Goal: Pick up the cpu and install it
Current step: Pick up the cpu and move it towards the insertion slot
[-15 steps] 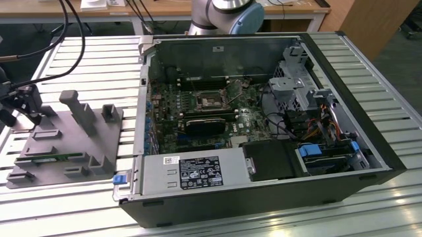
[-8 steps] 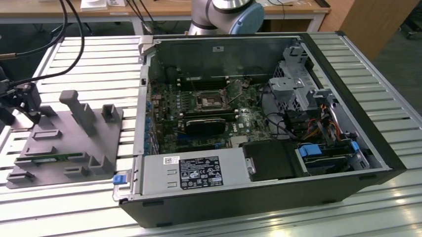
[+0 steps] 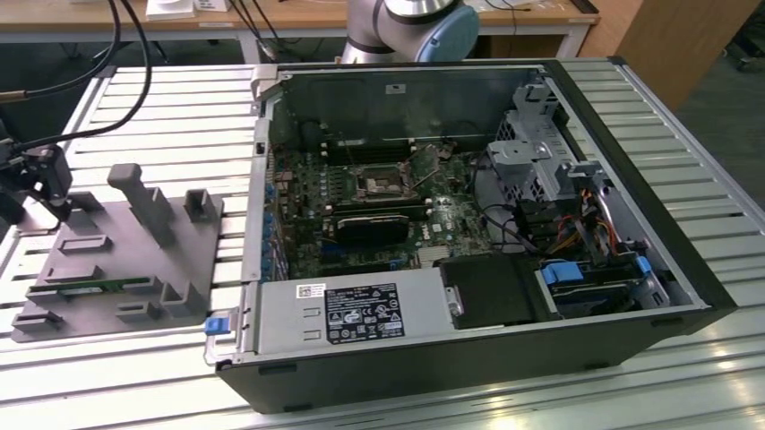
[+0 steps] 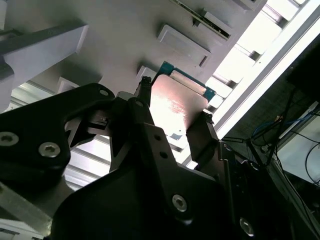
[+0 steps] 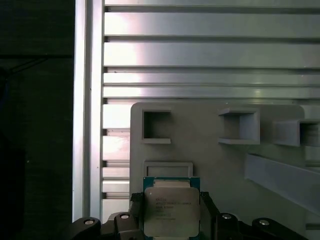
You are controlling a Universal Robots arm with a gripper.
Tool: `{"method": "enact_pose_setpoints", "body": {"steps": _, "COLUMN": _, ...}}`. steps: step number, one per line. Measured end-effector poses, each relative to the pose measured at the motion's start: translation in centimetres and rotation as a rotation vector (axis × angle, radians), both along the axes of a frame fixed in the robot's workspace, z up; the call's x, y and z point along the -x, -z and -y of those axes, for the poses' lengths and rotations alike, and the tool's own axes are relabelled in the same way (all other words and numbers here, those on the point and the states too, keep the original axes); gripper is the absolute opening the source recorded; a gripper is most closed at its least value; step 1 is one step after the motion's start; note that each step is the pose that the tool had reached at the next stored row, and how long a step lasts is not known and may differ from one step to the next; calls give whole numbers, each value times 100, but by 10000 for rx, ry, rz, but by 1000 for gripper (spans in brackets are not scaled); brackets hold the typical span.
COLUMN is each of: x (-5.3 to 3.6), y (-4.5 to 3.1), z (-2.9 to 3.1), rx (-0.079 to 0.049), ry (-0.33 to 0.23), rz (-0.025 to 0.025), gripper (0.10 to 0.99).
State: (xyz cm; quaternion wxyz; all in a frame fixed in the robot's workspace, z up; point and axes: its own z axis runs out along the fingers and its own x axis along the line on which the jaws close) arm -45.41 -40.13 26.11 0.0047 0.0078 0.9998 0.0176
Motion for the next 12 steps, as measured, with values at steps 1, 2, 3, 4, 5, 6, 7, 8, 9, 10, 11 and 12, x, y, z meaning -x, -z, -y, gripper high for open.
{"method": "enact_pose_setpoints", "body": {"steps": 1, "x": 0, "y": -5, "z": -1, "rx": 1, "ry": 0, "rz": -1, "gripper": 533}}
{"method": "enact_pose_setpoints", "body": {"steps": 2, "x": 0, "y": -10, "z": -2, "rx": 1, "ry": -1, "rz": -1, "gripper": 533}}
{"method": "enact_pose_setpoints", "body": {"steps": 3, "x": 0, "y": -14, "z": -2, "rx": 1, "ry": -1, "rz": -1, "gripper": 533}}
{"method": "enact_pose_setpoints", "body": {"steps": 4, "x": 0, "y": -19, "z": -4, "rx": 1, "ry": -1, "rz": -2, "gripper": 533}}
{"method": "enact_pose_setpoints", "body": {"steps": 5, "x": 0, "y": -22, "z": -5, "rx": 1, "ry": -1, "rz": -1, "gripper": 533}}
{"method": "enact_pose_setpoints", "body": {"steps": 6, "x": 0, "y": -25, "z": -5, "rx": 0, "ry": -1, "rz": 0, "gripper": 533}}
{"method": "enact_pose_setpoints", "body": {"steps": 7, "x": 0, "y": -31, "z": -7, "rx": 1, "ry": -1, "rz": -2, "gripper": 533}}
{"method": "enact_pose_setpoints", "body": {"steps": 8, "x": 0, "y": -34, "z": -8, "rx": 0, "ry": 0, "rz": -1, "gripper": 533}}
{"method": "enact_pose_setpoints", "body": {"steps": 9, "x": 0, "y": -37, "z": -9, "rx": 0, "ry": -1, "rz": -1, "gripper": 533}}
{"method": "enact_pose_setpoints", "body": {"steps": 10, "x": 0, "y": -41, "z": -10, "rx": 1, "ry": -1, "rz": -1, "gripper": 533}}
{"method": "enact_pose_setpoints", "body": {"steps": 11, "x": 0, "y": -46, "z": -11, "rx": 1, "ry": -1, "rz": -2, "gripper": 533}}
{"method": "enact_pose_setpoints", "body": {"steps": 12, "x": 0, "y": -49, "z": -11, "rx": 1, "ry": 0, "rz": -2, "gripper": 533}}
